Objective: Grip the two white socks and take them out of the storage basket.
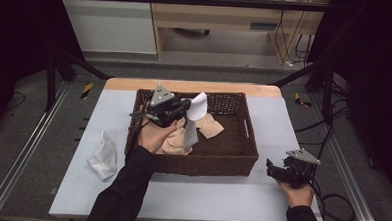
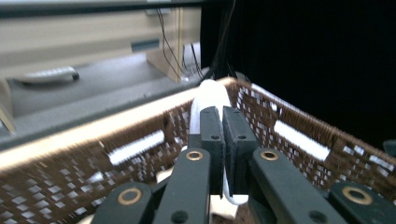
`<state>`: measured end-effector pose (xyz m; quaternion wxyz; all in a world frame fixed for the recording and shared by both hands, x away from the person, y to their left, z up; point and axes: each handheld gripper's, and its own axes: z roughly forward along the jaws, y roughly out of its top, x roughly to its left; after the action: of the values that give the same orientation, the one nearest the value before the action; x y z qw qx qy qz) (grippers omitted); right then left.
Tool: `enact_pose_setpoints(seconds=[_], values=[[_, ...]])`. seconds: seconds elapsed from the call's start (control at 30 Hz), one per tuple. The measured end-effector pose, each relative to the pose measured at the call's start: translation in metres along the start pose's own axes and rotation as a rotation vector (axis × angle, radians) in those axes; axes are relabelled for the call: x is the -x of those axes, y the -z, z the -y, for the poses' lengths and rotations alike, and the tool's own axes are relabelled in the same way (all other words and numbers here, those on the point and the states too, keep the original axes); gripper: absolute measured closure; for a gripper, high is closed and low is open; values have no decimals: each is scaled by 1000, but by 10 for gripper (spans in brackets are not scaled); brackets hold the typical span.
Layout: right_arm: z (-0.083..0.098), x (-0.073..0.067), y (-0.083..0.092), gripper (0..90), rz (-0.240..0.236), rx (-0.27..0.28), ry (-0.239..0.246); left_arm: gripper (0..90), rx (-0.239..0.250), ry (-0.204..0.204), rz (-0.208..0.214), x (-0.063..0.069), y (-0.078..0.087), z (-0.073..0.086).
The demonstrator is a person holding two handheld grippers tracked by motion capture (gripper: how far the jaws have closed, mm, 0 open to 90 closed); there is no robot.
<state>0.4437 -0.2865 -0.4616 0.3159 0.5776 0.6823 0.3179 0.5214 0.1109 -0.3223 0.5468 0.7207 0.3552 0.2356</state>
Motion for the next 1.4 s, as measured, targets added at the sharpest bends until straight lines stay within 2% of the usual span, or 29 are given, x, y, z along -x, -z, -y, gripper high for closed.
enact_pose_setpoints(seconds=[0.1, 0.37, 0.4, 0.87, 0.9, 1.03, 1.2, 1.37, 1.4], values=[[0, 0, 0, 76, 1, 0, 0, 871, 43, -3, -16, -2, 13, -12], [0, 0, 0, 76, 1, -2, -2, 871, 109, -12, -44, -10, 45, -32], [0, 0, 0, 76, 1, -2, -2, 871, 109, -12, -44, -10, 45, -32], [1, -1, 0, 77, 5, -1, 5, 871, 207, -30, -100, -21, 104, -62], [1, -1, 0, 77, 5, -1, 5, 871, 207, -30, -100, -21, 104, -62], [1, -1, 0, 77, 7, -4, 7, 871, 237, -21, -126, -31, 126, -68], [1, -1, 0, 77, 7, -6, 7, 871, 256, -16, -150, -39, 143, -69], [1, -1, 1, 78, 4, -7, 6, 871, 268, -14, -180, -49, 159, -68], [1, -1, 1, 78, 7, -3, 7, 871, 271, -11, -199, -55, 168, -65]])
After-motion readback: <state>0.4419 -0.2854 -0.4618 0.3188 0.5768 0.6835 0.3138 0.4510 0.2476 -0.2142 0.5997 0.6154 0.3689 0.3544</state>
